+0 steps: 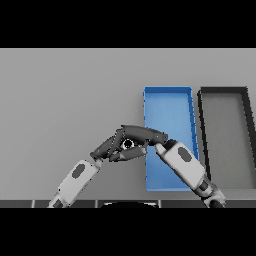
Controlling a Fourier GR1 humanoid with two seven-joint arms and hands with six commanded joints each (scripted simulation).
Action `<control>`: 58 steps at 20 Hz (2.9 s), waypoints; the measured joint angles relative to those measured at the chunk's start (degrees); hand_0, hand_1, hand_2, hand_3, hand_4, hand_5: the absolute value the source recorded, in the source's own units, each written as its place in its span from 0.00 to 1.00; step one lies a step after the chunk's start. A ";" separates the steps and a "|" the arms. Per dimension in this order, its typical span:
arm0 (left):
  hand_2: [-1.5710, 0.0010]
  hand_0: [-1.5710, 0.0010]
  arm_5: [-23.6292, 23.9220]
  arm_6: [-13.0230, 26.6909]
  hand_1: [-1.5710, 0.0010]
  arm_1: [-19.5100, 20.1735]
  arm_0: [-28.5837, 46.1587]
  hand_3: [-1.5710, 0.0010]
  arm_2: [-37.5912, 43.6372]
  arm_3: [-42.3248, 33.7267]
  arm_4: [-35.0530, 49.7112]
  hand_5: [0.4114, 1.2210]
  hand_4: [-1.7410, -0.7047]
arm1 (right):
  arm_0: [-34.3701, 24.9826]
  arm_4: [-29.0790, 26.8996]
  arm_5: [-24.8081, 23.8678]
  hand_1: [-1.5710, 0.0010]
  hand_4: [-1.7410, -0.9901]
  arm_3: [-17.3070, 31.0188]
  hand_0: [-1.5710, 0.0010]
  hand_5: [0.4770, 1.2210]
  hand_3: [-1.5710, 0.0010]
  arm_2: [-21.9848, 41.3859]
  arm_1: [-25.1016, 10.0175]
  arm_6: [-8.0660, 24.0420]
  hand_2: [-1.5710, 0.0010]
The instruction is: Pick up the blue pipe and place it into the blue bin.
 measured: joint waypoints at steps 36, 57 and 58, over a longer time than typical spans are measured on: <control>1.00 1.00 -4.99 0.66 1.00 1.99 1.20 1.00 0.37 -0.31 -9.22 0.11 0.80 | -21.16 -36.58 -19.39 0.00 0.03 -0.64 0.00 0.87 0.00 -11.67 -8.74 13.88 0.00; 1.00 1.00 -5.44 -0.38 1.00 2.36 2.13 1.00 1.12 -0.91 -7.90 0.06 0.83 | -7.19 -26.85 -35.54 0.00 0.00 21.69 0.00 0.87 0.00 -11.37 -20.78 19.81 0.00; 1.00 1.00 -5.59 -0.28 1.00 2.87 2.02 1.00 1.40 -1.22 -7.71 0.06 0.83 | -4.82 -26.82 -36.05 0.00 0.06 20.82 0.00 0.87 0.00 -10.32 -21.22 21.32 0.00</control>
